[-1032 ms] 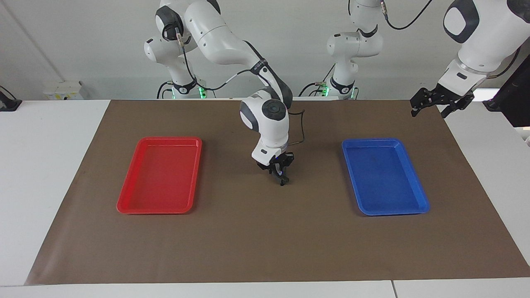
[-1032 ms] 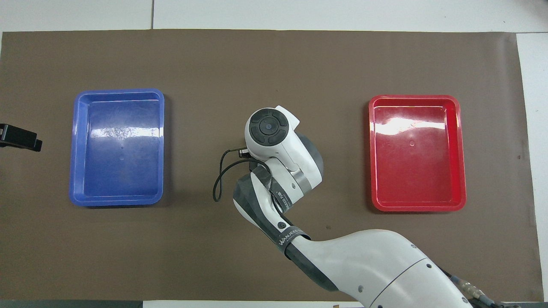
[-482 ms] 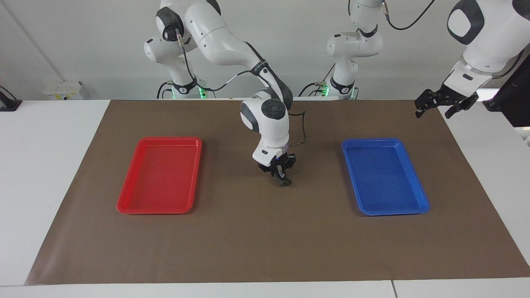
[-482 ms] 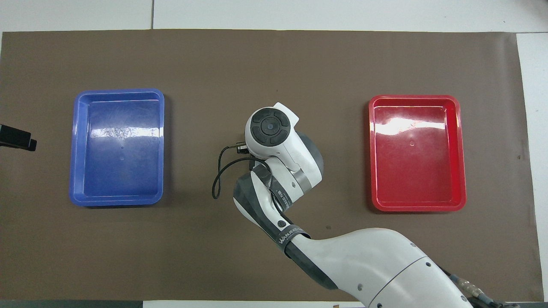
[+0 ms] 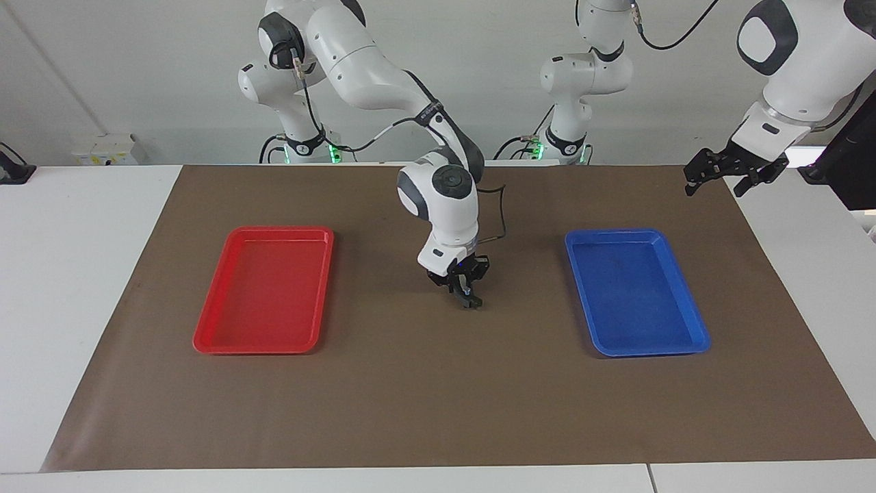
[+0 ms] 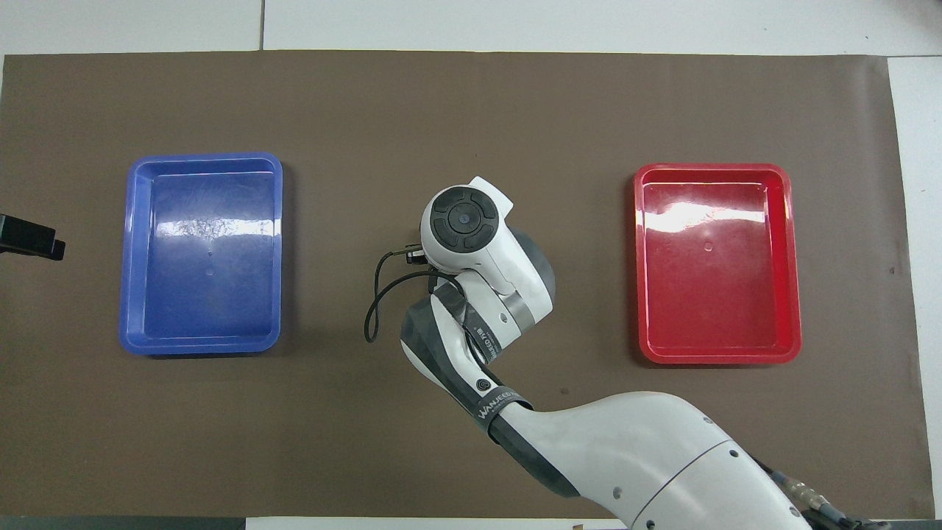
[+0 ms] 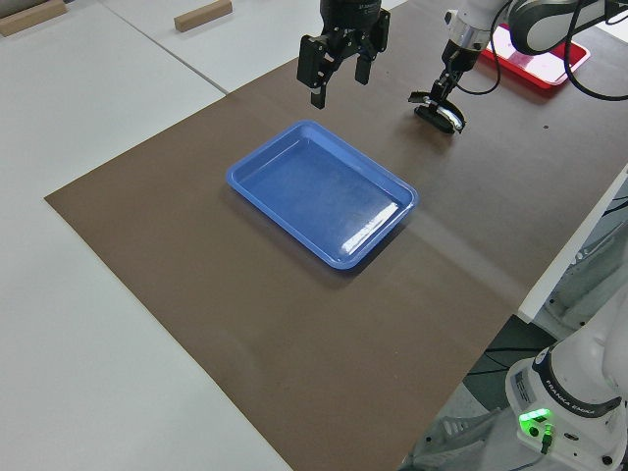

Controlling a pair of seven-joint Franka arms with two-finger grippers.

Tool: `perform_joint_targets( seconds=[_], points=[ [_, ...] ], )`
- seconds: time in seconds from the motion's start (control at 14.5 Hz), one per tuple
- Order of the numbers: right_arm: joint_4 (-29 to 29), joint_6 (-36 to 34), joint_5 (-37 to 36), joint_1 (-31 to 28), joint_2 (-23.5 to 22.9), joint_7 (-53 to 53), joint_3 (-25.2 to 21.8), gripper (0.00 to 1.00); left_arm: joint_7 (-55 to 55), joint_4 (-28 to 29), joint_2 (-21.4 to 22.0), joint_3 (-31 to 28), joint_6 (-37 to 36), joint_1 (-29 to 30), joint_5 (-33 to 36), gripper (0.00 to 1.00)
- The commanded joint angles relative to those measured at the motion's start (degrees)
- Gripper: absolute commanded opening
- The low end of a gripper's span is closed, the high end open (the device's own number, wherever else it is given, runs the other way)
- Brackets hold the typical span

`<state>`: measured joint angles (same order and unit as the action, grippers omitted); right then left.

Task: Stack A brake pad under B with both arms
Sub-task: 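Lower the curved brake pad onto the small pad with the right gripper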

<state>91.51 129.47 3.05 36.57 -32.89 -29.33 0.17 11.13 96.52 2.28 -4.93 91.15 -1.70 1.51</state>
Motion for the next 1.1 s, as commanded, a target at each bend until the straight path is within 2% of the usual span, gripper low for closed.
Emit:
perform_joint_targets(
  seconds=[0.0, 0.28, 0.41, 0.48, 0.55, 0.76, 0.89, 1.03],
  points=[
    [-0.4, 1.4, -0.4, -0.1, -0.4, -0.8, 0.2, 0.14, 0.0, 1.8, 1.7, 0.2, 1.3, 0.1, 0.1, 1.0],
    [0.3, 1.8, -0.3, 0.1, -0.4, -0.8, 0.2, 0.39, 0.0, 1.7, 1.4, 0.2, 3.1, 0.5, 0.1, 1.0],
    [0.4, 1.9, -0.3, 0.1, -0.4, -0.7, 0.2, 0.61, -0.1, 1.8, 1.4, 0.2, 3.4, 0.6, 0.1, 1.0],
    [0.5, 1.9, -0.4, 0.2, -0.4, -0.6, 0.2, 0.9, -0.1, 2.0, 1.5, 0.2, 3.4, 0.6, 0.1, 0.99],
    [0.4, 1.4, -0.4, 0.2, -0.3, -0.5, 0.2, 1.0, -0.1, 2.0, 1.5, 0.2, 3.5, 0.6, 0.1, 1.0],
    [0.3, -0.3, -1.3, -0.2, 0.6, -0.3, 0.0, 1.0, -0.3, 2.2, 1.6, 0.2, 3.5, 0.2, 0.0, 0.99],
    [0.7, -1.4, -3.1, -1.1, 3.3, -0.5, -0.7, 1.0, -2.0, 2.4, 1.7, 0.2, 3.5, -0.1, 0.0, 0.99],
    [1.0, -3.2, -4.4, -4.7, 5.7, -0.7, -1.1, 1.0, -2.9, 2.4, 1.7, 0.3, 3.5, -0.3, 0.0, 1.0]
  ],
)
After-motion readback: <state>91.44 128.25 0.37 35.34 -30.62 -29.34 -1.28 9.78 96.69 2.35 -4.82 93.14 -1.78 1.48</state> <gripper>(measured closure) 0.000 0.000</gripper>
